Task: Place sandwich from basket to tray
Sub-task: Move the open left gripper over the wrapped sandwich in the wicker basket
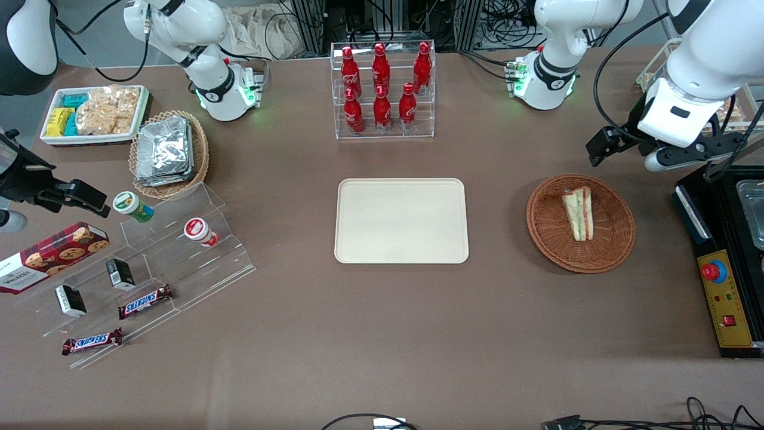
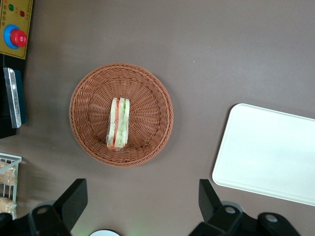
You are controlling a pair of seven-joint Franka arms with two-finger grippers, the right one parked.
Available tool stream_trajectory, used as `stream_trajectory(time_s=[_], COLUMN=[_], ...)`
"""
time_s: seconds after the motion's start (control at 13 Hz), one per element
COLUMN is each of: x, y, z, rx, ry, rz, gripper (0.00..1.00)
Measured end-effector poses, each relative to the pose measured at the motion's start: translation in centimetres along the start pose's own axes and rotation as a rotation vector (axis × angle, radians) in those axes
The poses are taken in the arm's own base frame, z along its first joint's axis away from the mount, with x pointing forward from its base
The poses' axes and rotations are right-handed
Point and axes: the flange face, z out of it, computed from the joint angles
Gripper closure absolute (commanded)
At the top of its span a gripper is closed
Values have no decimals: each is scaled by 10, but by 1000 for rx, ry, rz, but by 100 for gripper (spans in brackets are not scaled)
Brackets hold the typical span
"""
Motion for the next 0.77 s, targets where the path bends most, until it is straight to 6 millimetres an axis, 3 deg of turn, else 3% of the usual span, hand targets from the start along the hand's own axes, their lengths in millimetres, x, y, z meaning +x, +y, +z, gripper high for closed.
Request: stream_trajectory(time_s=[0.23, 0.54, 0.77], x=[1, 5, 6], y=[-1, -18, -38], z=[-7, -3, 28], rx=[-6, -2, -1], ry=[13, -13, -23], rz=[-1, -18, -51], gripper=[0, 0, 0])
